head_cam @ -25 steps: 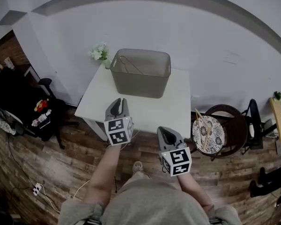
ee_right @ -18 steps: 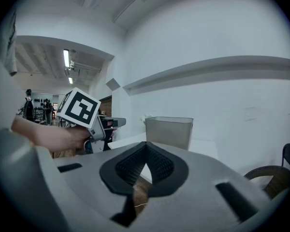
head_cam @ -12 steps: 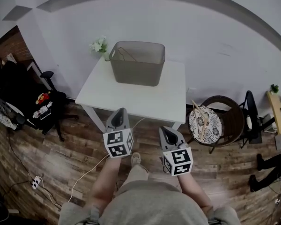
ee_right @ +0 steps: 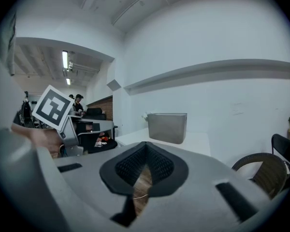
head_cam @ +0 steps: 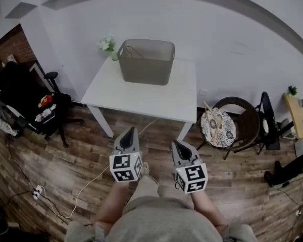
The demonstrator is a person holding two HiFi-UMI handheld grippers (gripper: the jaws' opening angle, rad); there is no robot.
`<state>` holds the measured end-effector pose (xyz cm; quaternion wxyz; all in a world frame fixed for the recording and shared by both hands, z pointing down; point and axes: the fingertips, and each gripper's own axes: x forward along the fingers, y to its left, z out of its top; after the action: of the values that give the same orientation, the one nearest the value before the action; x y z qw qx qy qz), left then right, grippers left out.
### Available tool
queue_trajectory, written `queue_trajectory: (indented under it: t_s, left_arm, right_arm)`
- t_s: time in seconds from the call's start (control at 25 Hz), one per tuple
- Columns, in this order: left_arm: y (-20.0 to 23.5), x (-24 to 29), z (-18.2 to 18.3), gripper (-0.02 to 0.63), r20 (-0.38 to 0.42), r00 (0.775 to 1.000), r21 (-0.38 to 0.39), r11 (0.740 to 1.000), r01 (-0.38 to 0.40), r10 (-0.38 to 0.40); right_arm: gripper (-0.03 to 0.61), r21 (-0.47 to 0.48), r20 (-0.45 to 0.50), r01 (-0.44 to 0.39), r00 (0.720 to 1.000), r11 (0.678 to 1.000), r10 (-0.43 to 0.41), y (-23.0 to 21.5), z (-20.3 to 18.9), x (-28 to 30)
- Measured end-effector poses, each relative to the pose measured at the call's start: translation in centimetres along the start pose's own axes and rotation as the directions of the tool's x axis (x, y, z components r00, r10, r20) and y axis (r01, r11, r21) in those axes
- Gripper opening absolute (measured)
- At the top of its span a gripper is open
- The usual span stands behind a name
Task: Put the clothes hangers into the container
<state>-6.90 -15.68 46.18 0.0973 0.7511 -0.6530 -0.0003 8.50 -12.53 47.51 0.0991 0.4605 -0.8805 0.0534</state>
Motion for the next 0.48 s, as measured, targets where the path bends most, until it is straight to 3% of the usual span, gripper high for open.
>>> queue_trajectory:
  t_s: [0.48]
  left_arm:
    - [-1.5,-4.6,-1.7,0.011,-0.022,0.998,0.012,0.999,0.053,-0.052]
  right_arm:
    - [0.000,0.001,0.004,-0.025,1.000,1.000,0.025,2.6,-0.9,-2.0]
